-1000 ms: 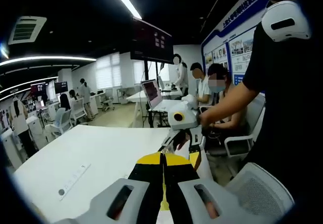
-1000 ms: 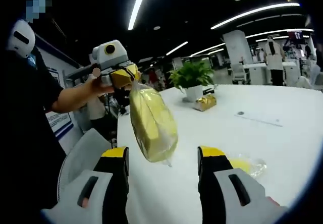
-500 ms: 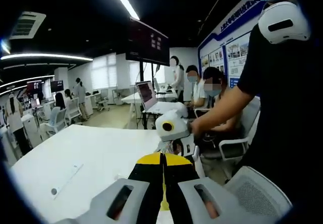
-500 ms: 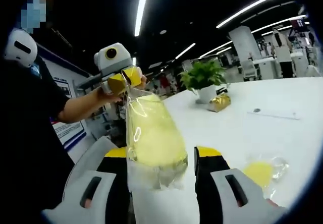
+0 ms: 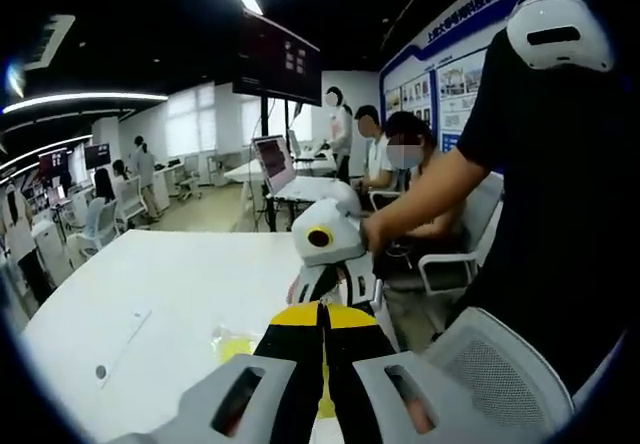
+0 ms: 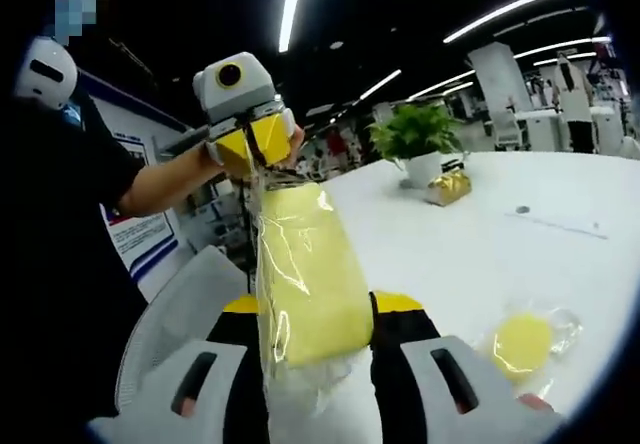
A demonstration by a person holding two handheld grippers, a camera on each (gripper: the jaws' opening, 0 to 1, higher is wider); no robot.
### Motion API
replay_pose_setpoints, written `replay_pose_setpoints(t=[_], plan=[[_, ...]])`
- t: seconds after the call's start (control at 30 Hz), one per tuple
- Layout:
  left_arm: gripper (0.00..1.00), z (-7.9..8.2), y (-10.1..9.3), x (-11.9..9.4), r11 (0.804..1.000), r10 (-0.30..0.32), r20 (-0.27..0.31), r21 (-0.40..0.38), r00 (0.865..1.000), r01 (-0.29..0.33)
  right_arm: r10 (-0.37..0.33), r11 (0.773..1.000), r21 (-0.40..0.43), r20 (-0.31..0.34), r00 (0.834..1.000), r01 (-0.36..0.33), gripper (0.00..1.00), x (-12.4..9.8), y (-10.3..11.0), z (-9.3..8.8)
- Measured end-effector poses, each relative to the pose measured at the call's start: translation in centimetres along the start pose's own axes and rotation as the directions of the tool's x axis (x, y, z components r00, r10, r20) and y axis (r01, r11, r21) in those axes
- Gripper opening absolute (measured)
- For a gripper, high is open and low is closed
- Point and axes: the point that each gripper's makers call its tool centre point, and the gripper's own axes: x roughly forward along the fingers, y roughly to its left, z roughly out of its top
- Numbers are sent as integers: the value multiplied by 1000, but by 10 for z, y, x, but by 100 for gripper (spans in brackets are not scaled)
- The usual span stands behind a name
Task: Compare the silicone blocks by pressing each to a similar depth, holding the contact briefly, and releasing to observe deformation and rebound differences across the visible hardness samples.
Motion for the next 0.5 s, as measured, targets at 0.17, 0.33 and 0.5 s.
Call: replay_pose_setpoints(t=[0.17, 0.33, 0.5], plan=[[0, -5, 2, -2, 1000, 0, 0, -21, 1000, 0, 8, 1000, -18, 10, 1000, -8, 28, 5, 3, -3], [0, -9, 4, -7, 999, 12, 6, -43, 1000, -12, -8, 999, -44, 34, 999, 9, 24, 9, 2, -2], [0, -10, 3, -9, 999, 16, 3, -51, 1000, -16, -23, 995, -97, 41, 999, 27, 18, 12, -1, 1]])
